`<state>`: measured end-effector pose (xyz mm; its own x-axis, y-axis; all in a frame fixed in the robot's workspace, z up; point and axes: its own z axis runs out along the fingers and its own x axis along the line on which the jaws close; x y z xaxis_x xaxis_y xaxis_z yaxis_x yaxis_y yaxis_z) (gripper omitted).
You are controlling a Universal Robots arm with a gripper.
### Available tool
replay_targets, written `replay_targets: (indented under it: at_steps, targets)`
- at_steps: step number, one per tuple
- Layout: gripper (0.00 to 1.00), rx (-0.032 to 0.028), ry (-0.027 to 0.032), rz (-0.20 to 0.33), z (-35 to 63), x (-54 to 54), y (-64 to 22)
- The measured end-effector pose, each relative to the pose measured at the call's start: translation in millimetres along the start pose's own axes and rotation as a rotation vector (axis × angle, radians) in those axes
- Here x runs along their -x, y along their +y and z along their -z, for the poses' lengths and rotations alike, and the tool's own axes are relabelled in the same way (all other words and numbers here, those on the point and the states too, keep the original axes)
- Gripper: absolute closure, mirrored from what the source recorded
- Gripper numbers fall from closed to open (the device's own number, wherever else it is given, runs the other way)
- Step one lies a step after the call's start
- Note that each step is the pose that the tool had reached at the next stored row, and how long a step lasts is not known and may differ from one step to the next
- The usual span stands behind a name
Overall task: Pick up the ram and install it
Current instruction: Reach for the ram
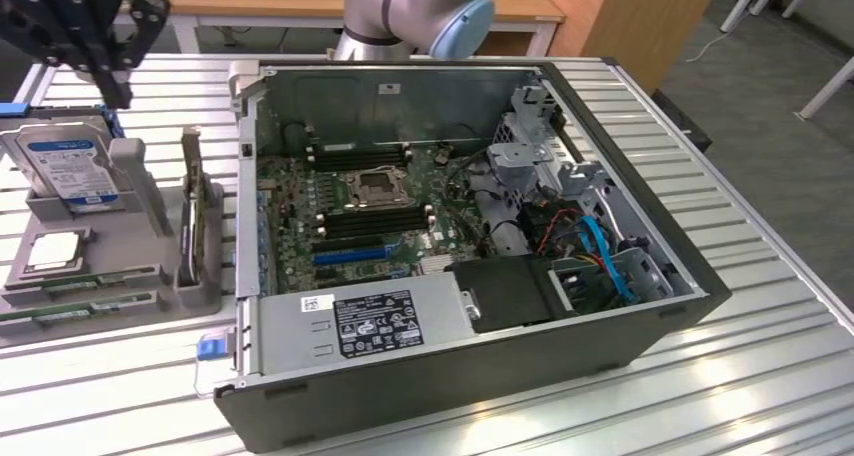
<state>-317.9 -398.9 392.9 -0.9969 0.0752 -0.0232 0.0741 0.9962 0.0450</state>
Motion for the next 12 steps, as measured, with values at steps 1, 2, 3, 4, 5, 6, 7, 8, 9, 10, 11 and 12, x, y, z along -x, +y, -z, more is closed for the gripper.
replay_targets:
  at_steps: [1, 2, 3, 4, 5, 6, 7, 8, 9, 10, 11, 12]
  targets:
    - [0.89, 0.0000, -0.0001, 0.000, 0.1, -4.5, -0.3]
    - [0.89, 0.0001, 0.0000, 0.000, 0.2, -9.0, -0.7]
    - [0.89, 0.0001, -0.0001, 0.000, 0.3, -13.5, -1.0]
    - [0.89, 0.0000, 0.0000, 0.000, 0.4, -18.0, -1.3]
    - [0.89, 0.0000, -0.0001, 0.000, 0.5, -22.4, -1.6]
    - [0.89, 0.0000, 0.0000, 0.000, 0.6, -26.9, -2.0]
    - [0.89, 0.0001, -0.0001, 0.000, 0.7, -31.8, -2.4]
    - [0.89, 0.0001, -0.0001, 0.000, 0.8, -36.3, -2.7]
    - [0.89, 0.0001, -0.0001, 0.000, 0.9, -40.8, -3.0]
    - [0.89, 0.0000, 0.0000, 0.000, 1.1, -45.2, -3.3]
    - [0.89, 0.0001, -0.0002, 0.000, 1.1, -48.8, -3.6]
    - [0.89, 0.0001, -0.0001, 0.000, 1.1, -50.3, -3.7]
